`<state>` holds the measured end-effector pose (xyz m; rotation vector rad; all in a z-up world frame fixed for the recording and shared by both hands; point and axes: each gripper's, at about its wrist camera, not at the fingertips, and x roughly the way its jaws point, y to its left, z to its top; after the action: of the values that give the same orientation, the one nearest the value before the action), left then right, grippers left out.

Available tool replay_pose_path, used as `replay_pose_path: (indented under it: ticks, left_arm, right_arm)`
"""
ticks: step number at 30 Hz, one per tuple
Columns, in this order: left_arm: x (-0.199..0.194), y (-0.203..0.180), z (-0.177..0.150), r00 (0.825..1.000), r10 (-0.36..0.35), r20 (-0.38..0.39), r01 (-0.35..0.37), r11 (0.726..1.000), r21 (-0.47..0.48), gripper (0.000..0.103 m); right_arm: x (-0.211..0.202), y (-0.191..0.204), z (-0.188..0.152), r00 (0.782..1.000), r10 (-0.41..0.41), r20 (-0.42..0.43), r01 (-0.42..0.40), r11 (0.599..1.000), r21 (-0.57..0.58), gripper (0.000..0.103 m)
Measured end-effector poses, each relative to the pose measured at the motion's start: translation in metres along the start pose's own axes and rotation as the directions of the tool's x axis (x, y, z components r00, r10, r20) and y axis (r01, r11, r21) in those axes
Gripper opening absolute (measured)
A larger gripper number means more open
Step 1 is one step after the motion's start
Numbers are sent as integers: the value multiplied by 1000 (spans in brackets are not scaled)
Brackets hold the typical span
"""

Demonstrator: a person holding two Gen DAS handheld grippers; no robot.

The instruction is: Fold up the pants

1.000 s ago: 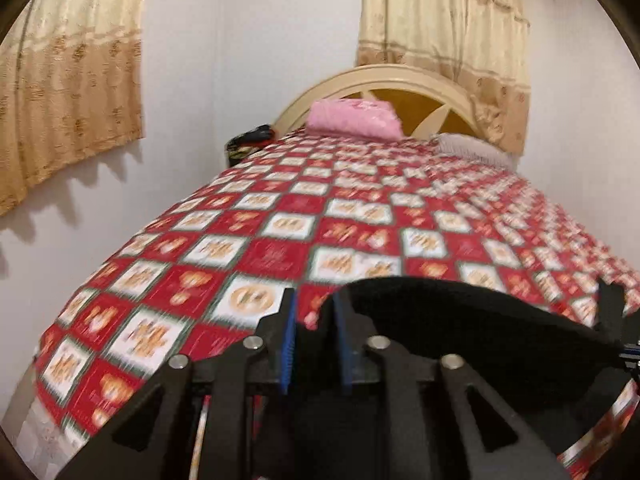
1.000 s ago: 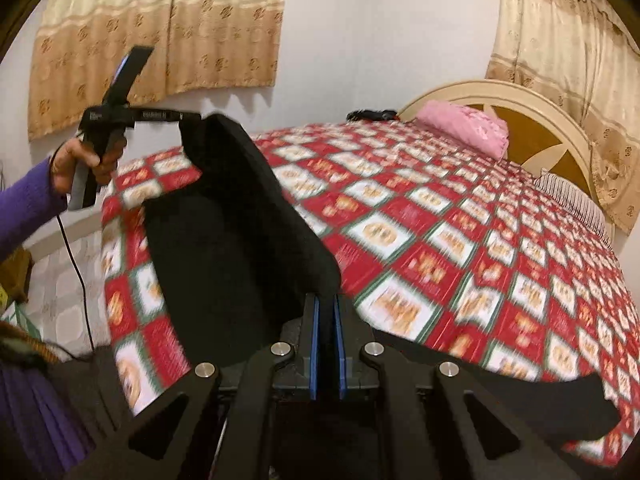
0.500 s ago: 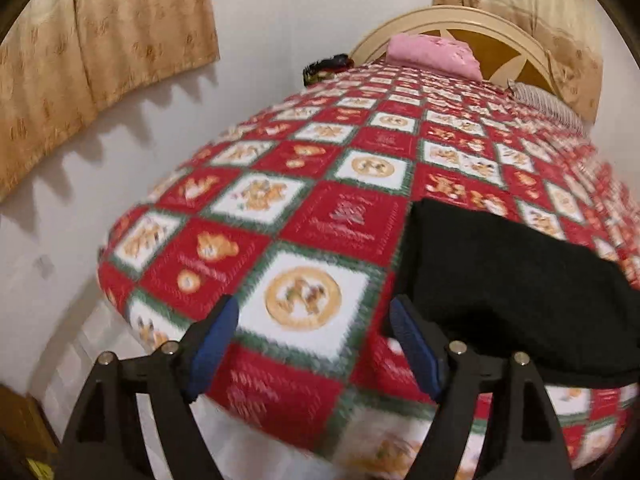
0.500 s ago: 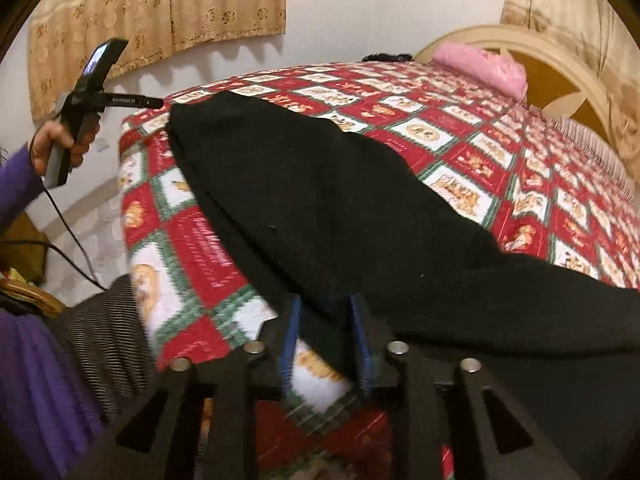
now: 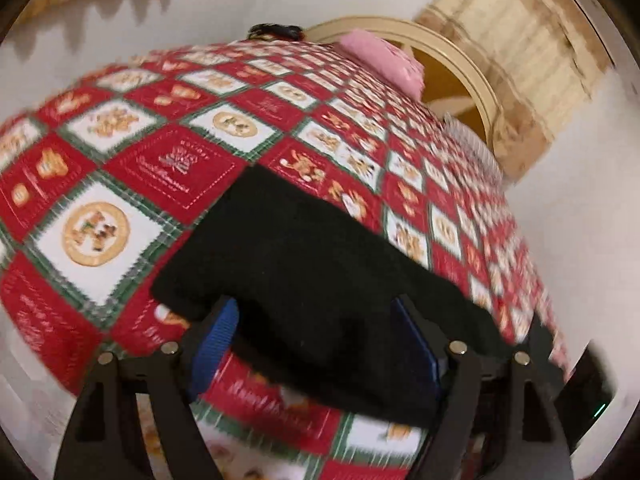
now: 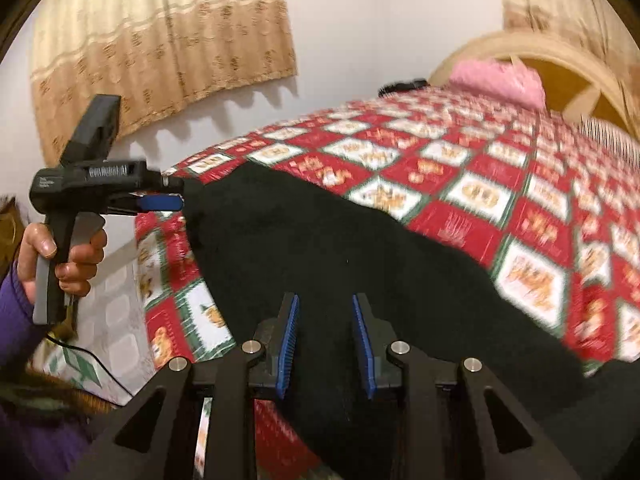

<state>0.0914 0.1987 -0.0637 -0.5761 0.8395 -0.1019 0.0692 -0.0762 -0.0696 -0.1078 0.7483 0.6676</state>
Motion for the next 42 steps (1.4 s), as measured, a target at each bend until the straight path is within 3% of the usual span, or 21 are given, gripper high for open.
replay_pose_path:
  ticks: [1,2,3,8,11,15,19,20,22,23,24,26,27,28,29,31,34,36,38,41,42]
  left_arm:
    - [4,2,1,1000,-10,-2,10,1000,-22,80]
    - [7,4,2,1000,-15,-5,15,999,-41,73]
    - [12,5,2,1000,-19,-10,18,998,-62,58]
    - [11,9,-8,999,50,18,-49,996,-78,10]
    - [-2,8,-5,991,99,88,-94,994,-56,7]
    - [-12,7,0,975,180,132,-183,983,14,7]
    - [13,16,-3,956,287,52,-291,952,93,17]
    - [13,16,-5,957,285,61,-290,952,103,18]
    - [4,14,-6,954,293,61,-299,945,132,28]
    - [-1,13,-5,946,317,65,-323,937,131,45]
    - [-12,13,-4,924,370,96,-380,918,116,61]
    - [-33,10,-3,893,410,185,-433,895,109,68]
    - [-44,7,-2,884,408,228,-440,891,113,68]
    - [-53,2,0,880,396,263,-437,891,122,68]
    - [-58,-5,3,880,376,290,-428,893,138,68]
    - [-52,-20,9,884,345,314,-414,890,190,68]
    - [-23,-39,12,889,353,292,-429,865,259,68]
    - [3,-49,10,896,364,255,-431,853,294,68]
    - [23,-54,4,892,397,218,-449,835,318,68]
    - [39,-48,-7,842,501,202,-540,778,321,68]
    - [43,-44,-9,838,513,188,-546,774,321,68]
  right_arm:
    - [4,-2,-2,1000,6,-10,-5,1000,22,29]
    - [8,-4,-7,1000,17,-21,-15,998,59,29]
    - [8,-5,-10,1000,22,-14,-21,997,78,29]
    - [1,-3,-13,1000,28,7,-29,995,98,29]
    - [1,2,-10,1000,16,-2,-16,997,78,29]
    - [0,13,0,999,52,15,-53,998,45,29]
    - [18,17,-8,995,92,-29,-89,993,81,29]
    - [19,17,-12,996,85,-11,-84,993,81,29]
    - [16,17,-10,996,88,-14,-86,993,84,29]
    - [15,16,-7,995,93,-23,-90,992,90,29]
    - [11,14,-4,995,96,-30,-93,991,98,29]
    - [0,7,4,995,97,-7,-96,990,103,29]
    - [-8,1,11,995,95,22,-97,989,108,30]
    - [-17,-9,21,994,90,57,-96,987,125,40]
    - [-20,-16,27,993,89,77,-99,985,140,61]
    - [-24,-37,47,988,79,130,-102,979,178,77]
    - [-4,-55,73,989,93,118,-115,973,199,77]
    - [16,-61,82,991,108,77,-122,973,196,77]
    - [41,-63,82,996,85,8,-85,979,184,77]
    - [64,-64,73,990,116,-79,-97,972,216,67]
    - [64,-63,71,987,141,-83,-119,968,222,66]
